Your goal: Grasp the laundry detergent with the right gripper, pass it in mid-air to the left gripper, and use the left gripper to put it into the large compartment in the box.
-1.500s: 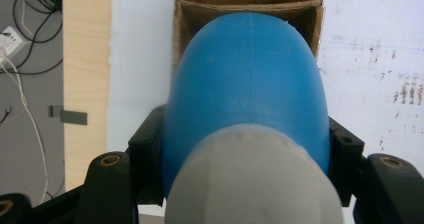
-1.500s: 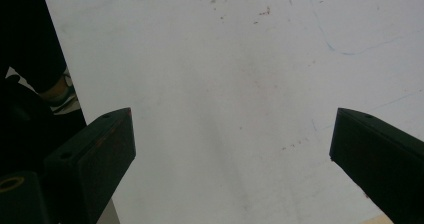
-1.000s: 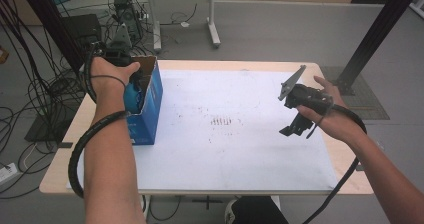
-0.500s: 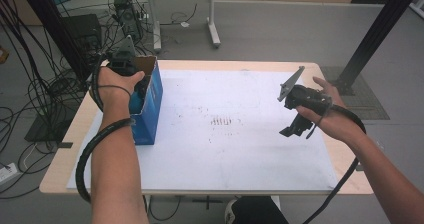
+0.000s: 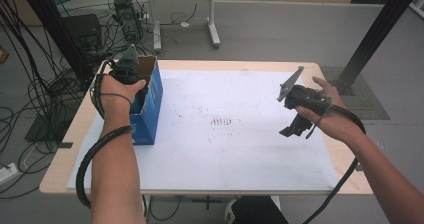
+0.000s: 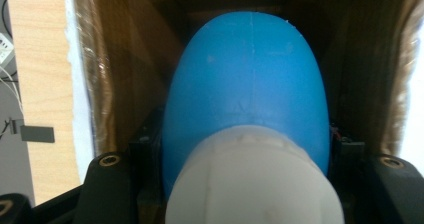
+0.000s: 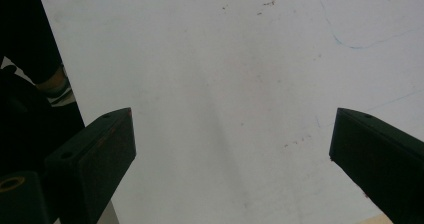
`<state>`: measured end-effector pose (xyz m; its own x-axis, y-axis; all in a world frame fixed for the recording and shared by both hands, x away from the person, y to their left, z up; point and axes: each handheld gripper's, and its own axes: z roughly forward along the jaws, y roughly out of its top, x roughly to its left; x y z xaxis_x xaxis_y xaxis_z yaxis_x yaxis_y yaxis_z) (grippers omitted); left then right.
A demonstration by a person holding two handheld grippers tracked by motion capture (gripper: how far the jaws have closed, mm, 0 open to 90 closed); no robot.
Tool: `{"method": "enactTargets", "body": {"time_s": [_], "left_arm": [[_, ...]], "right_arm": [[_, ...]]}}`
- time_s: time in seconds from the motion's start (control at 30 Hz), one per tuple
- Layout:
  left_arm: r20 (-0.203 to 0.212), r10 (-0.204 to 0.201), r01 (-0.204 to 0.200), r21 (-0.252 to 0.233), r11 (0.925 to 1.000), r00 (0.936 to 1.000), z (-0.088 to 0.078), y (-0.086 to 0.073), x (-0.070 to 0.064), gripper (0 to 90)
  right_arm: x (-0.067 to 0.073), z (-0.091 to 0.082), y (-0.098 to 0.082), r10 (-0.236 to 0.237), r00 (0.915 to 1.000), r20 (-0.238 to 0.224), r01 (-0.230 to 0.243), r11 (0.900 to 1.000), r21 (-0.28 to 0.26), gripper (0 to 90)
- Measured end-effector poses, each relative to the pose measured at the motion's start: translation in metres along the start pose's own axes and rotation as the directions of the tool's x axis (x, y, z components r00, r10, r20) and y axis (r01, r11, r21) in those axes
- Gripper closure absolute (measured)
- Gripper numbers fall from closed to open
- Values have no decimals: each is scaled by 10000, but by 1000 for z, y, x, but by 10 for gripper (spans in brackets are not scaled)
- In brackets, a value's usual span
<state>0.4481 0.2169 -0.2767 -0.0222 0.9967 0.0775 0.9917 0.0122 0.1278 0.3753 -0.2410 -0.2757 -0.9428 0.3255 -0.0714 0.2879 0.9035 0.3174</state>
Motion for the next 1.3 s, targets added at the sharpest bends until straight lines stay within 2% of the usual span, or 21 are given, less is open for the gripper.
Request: {"method": "enactTargets", "body": {"time_s": [0.2,1.3], "left_arm": [[3,53,-53,-14,10000,10000,0,-1,0,374],[-27,-44,43,-294,9996,10000,1,-4,0,370]], "right_arm": [[-1,-1,-1,93,9999,142,-93,9999,-54,45],[0,-3,4,30,9997,232,-29,10000,-29,46]]}}
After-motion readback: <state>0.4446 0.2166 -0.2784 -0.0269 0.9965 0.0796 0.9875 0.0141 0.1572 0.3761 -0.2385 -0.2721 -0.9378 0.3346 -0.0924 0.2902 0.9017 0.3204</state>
